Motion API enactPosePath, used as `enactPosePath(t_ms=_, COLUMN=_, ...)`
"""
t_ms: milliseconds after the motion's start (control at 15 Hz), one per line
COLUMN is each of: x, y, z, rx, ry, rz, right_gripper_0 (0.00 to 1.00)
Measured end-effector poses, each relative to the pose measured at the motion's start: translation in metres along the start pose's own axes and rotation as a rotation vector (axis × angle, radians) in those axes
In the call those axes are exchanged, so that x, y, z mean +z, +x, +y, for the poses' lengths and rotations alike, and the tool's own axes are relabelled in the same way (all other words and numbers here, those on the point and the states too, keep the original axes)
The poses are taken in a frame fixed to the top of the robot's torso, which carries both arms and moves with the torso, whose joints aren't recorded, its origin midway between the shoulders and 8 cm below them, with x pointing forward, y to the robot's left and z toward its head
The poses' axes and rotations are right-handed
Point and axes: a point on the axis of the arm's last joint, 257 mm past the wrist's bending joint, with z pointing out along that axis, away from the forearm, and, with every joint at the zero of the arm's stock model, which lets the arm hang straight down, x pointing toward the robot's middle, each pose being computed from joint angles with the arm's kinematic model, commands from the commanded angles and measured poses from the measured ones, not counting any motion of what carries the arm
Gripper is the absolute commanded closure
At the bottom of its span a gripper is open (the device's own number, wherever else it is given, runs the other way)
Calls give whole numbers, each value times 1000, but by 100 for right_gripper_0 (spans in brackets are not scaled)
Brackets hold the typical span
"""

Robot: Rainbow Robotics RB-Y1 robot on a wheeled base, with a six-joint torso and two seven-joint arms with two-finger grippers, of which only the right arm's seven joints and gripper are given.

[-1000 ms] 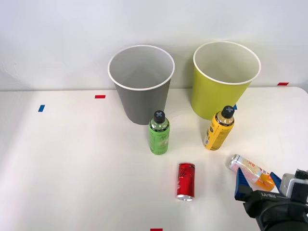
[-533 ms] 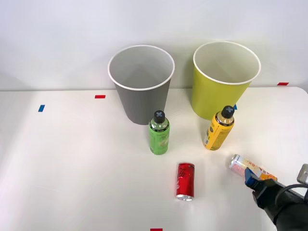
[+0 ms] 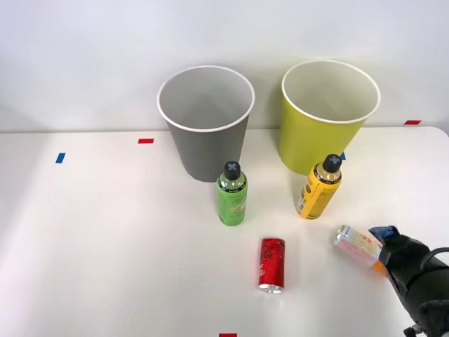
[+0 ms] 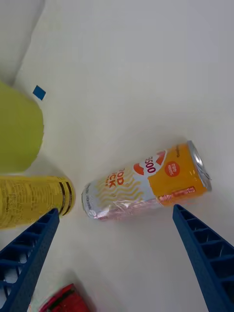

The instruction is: Put cans in the gray bin, plastic bottles in the light green bin

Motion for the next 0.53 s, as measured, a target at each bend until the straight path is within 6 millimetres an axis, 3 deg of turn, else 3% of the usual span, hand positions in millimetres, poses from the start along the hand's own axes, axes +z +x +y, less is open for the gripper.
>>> enactPosePath(t_ms=267, x=2, y=-5, z=-3, rx=304, ry=89, rz=20, right_gripper_0=20)
enactPosePath(t_ms=533, x=4, y=4, z=-3, rx=541, ry=182, rz=53, right_gripper_0=20)
